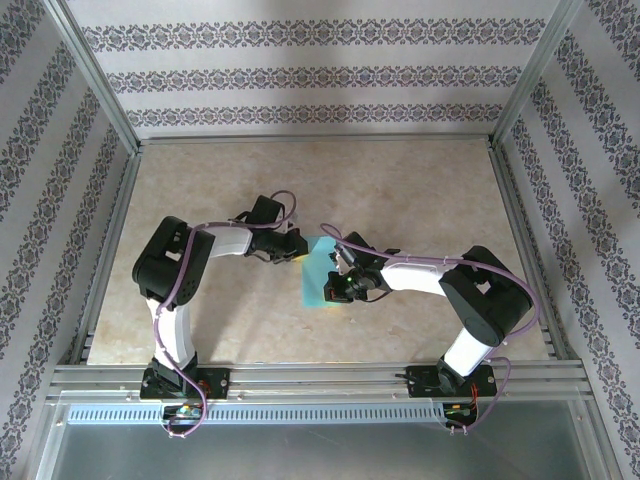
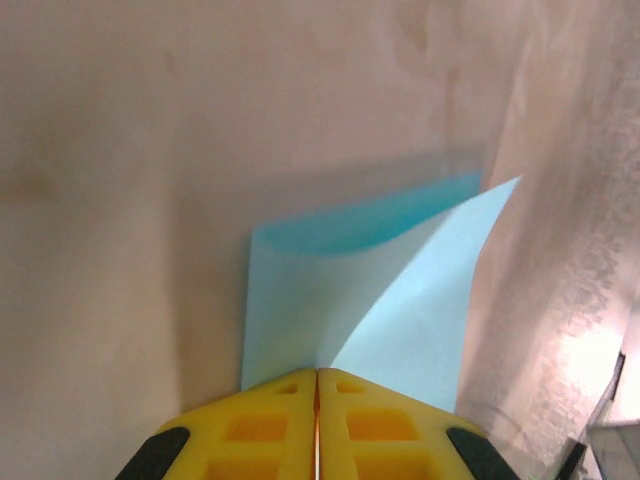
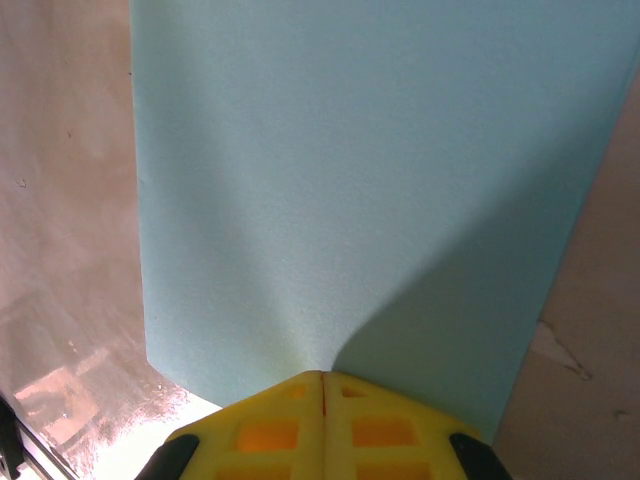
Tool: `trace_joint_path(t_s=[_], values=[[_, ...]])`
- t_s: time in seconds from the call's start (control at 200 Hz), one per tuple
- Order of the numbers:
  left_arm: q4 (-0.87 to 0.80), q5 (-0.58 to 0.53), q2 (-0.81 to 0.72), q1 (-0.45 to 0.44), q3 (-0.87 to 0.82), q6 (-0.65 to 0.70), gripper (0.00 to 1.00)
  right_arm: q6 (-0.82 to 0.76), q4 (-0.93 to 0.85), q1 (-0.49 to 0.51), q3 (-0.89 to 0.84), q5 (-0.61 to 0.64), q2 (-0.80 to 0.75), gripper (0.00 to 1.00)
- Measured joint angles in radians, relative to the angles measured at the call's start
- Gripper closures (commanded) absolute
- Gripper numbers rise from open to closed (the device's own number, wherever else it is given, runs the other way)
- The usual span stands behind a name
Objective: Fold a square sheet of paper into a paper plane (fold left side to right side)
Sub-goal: First fold the square sheet of paper in half at the center of the table.
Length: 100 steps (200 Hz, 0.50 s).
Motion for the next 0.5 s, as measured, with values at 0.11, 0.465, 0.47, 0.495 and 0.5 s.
trace_joint_path(t_s=[0.11,0.465,0.47,0.495,0.5], values=[[-0.015,0.0,0.037,0.013,0.056,0.015,0.9,0.0,0.0,0.0,0.0,0.001,0.0,1.0],[-0.068,-0.021,0.101,0.038,0.168,0.048,0.9,0.003,0.001,0.0,0.0,0.002,0.0,1.0],[-0.069,-0.02,0.101,0.038,0.169,0.048,0.9,0.003,0.002,0.0,0.0,0.002,0.0,1.0],[-0.072,-0.02,0.102,0.038,0.171,0.049,0.9,0.005,0.003,0.0,0.0,0.002,0.0,1.0],[-0.072,-0.02,0.102,0.038,0.171,0.049,0.9,0.005,0.003,0.0,0.0,0.002,0.0,1.0]])
